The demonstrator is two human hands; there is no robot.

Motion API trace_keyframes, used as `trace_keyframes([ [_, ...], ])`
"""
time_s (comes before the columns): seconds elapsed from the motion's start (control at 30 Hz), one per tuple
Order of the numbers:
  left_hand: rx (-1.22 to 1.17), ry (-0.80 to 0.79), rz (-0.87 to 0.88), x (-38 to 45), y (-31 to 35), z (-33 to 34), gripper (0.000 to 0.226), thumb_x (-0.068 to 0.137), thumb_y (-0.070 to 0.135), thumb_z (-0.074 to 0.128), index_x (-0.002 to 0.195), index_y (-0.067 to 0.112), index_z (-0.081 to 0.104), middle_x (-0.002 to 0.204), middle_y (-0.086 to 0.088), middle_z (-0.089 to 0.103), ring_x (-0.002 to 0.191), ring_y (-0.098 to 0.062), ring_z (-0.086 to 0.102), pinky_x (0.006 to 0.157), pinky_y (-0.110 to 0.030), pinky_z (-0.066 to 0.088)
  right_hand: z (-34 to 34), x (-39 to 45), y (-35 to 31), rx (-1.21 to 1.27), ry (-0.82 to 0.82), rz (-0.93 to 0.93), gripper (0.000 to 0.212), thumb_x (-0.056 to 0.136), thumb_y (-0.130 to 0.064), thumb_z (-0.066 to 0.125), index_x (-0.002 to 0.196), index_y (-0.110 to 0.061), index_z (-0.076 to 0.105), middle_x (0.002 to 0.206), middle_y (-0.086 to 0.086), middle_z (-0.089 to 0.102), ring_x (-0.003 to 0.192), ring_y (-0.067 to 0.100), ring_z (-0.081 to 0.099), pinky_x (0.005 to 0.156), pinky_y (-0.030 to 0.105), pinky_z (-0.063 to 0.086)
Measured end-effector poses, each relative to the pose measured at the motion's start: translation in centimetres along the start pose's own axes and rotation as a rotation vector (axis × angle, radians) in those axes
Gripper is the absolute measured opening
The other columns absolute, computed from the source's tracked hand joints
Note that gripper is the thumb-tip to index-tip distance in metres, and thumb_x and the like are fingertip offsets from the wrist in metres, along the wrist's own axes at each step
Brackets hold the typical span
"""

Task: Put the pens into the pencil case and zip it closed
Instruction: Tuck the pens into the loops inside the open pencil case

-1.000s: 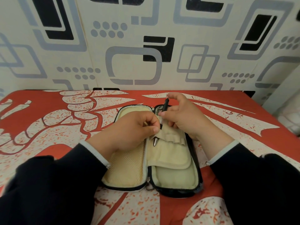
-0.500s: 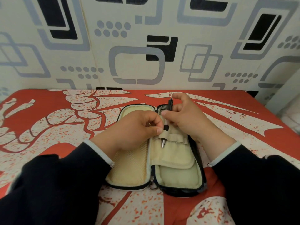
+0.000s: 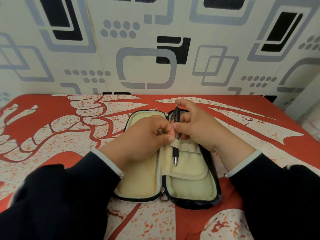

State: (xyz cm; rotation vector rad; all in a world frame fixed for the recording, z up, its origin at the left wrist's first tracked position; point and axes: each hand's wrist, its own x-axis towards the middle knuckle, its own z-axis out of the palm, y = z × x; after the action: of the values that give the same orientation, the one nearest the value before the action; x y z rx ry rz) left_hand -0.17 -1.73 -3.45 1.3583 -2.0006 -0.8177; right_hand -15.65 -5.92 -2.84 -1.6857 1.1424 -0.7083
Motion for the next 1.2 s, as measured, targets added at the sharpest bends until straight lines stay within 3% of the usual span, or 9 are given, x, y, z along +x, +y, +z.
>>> trace_keyframes([
  [0.2, -0.021, -0.006, -0.013, 0.0, -0.1, -0.1, 0.02, 0.081, 0.014, 0.063, 0.067, 0.028, 0.059, 0.082, 0.005, 0.058, 0.058, 0.008, 0.047, 0.058, -0.007, 0.034, -0.2, 0.0, 0.0, 0.123, -0.041, 0.057, 0.072, 0.08, 0.0, 0.06, 0.14, -0.019, 0.026, 0.063, 0.001, 0.056, 0.043, 0.005, 0.054, 0.047, 0.018, 0.046],
  [0.37, -0.04, -0.011, -0.023, 0.0, -0.1, -0.1, 0.018, 0.082, 0.013, 0.062, 0.069, 0.026, 0.059, 0.081, 0.004, 0.057, 0.06, 0.005, 0.047, 0.061, -0.011, 0.036, -0.1, 0.3, -0.2, 0.239, -0.012, 0.131, 0.05, 0.088, -0.003, 0.047, 0.135, -0.018, 0.037, 0.078, 0.008, 0.057, 0.053, 0.016, 0.055, 0.045, 0.022, 0.05],
  [0.47, -0.055, -0.017, -0.034, 0.0, 0.0, -0.1, 0.018, 0.082, 0.012, 0.062, 0.069, 0.025, 0.059, 0.08, 0.005, 0.057, 0.06, 0.005, 0.046, 0.061, -0.011, 0.036, -0.3, 0.4, -0.1, 0.276, -0.031, 0.169, 0.049, 0.088, 0.002, 0.038, 0.132, -0.02, 0.04, 0.08, 0.01, 0.058, 0.054, 0.018, 0.056, 0.045, 0.024, 0.052],
  [0.7, -0.066, -0.012, -0.05, -0.1, 0.2, -0.1, 0.008, 0.082, 0.011, 0.06, 0.076, 0.015, 0.063, 0.08, 0.003, 0.058, 0.058, 0.002, 0.044, 0.058, -0.011, 0.036, -0.5, 0.0, -0.1, 0.214, -0.078, 0.142, 0.06, 0.083, 0.01, 0.045, 0.134, -0.02, 0.036, 0.059, 0.002, 0.056, 0.053, 0.012, 0.058, 0.049, 0.021, 0.052],
  [0.97, -0.062, 0.002, -0.068, 0.0, 0.2, 0.0, 0.011, 0.083, 0.01, 0.059, 0.074, 0.015, 0.062, 0.076, 0.007, 0.057, 0.057, 0.007, 0.046, 0.058, -0.007, 0.035, -0.9, -0.2, 0.2, 0.163, -0.088, 0.124, 0.064, 0.08, 0.012, 0.05, 0.134, -0.019, 0.035, 0.054, -0.001, 0.058, 0.057, 0.015, 0.061, 0.051, 0.023, 0.053],
  [1.1, -0.08, 0.003, -0.075, 0.0, 0.2, 0.1, 0.011, 0.082, 0.009, 0.059, 0.074, 0.014, 0.062, 0.073, 0.009, 0.057, 0.054, 0.007, 0.047, 0.057, -0.006, 0.035, -1.0, -0.2, 0.3, -0.05, -0.023, 0.091, 0.057, 0.08, 0.007, 0.052, 0.13, -0.018, 0.04, 0.067, 0.005, 0.062, 0.072, 0.031, 0.064, 0.063, 0.036, 0.053],
  [1.2, -0.062, -0.002, -0.072, 0.0, 0.2, 0.1, 0.014, 0.082, 0.011, 0.06, 0.071, 0.019, 0.06, 0.075, 0.007, 0.056, 0.055, 0.005, 0.047, 0.057, -0.007, 0.035, -0.8, -0.1, 0.3, -0.122, -0.003, 0.078, 0.048, 0.079, 0.005, 0.053, 0.122, -0.017, 0.048, 0.074, 0.004, 0.06, 0.064, 0.026, 0.059, 0.071, 0.044, 0.051],
])
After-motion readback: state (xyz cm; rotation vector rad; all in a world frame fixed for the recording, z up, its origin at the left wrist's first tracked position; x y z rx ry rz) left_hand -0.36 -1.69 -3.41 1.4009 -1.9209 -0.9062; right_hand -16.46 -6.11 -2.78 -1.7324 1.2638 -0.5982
